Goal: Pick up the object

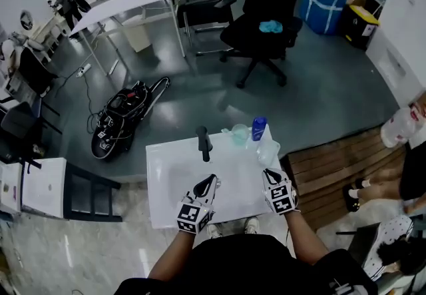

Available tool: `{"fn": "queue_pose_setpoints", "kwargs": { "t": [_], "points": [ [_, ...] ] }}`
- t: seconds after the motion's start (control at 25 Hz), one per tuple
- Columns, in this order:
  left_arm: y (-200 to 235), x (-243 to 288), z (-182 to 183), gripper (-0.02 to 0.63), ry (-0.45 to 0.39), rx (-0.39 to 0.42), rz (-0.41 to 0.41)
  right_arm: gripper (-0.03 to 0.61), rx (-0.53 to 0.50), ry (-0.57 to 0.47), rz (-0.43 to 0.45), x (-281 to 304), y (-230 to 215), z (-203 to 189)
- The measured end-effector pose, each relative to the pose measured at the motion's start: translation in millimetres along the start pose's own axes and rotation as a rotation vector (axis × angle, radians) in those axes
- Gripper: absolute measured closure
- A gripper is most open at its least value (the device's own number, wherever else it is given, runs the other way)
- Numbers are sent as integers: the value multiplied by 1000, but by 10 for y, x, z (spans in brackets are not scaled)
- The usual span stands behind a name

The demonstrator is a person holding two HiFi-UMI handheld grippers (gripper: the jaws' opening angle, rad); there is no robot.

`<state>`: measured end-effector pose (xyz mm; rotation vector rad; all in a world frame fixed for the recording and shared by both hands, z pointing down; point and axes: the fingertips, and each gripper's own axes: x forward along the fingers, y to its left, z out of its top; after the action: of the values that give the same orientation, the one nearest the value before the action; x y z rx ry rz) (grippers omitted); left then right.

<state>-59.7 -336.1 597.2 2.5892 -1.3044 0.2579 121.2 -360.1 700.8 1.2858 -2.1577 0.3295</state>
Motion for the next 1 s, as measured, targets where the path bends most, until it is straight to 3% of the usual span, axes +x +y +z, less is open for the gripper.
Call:
{"fn": "queue_pose_setpoints", "kwargs": {
  "t": [0.12, 0.36, 0.52, 0.76, 1.0],
  "points": [
    [-36, 62, -44, 595, 11, -12, 1, 535, -25, 30, 6, 108, -75, -71],
    [10, 136, -128, 595, 21, -34, 24, 500, -176, 113, 56, 392, -151, -230],
    [46, 140, -152, 595, 27, -41, 40, 484, -197, 175, 86, 572, -175, -283],
    [77, 147, -186, 595, 32, -51, 56, 483, -340, 267, 136, 781, -113, -354],
    [124, 116, -207, 595, 28, -51, 73, 489, -400, 323, 162, 870, -94, -465]
  ]
}}
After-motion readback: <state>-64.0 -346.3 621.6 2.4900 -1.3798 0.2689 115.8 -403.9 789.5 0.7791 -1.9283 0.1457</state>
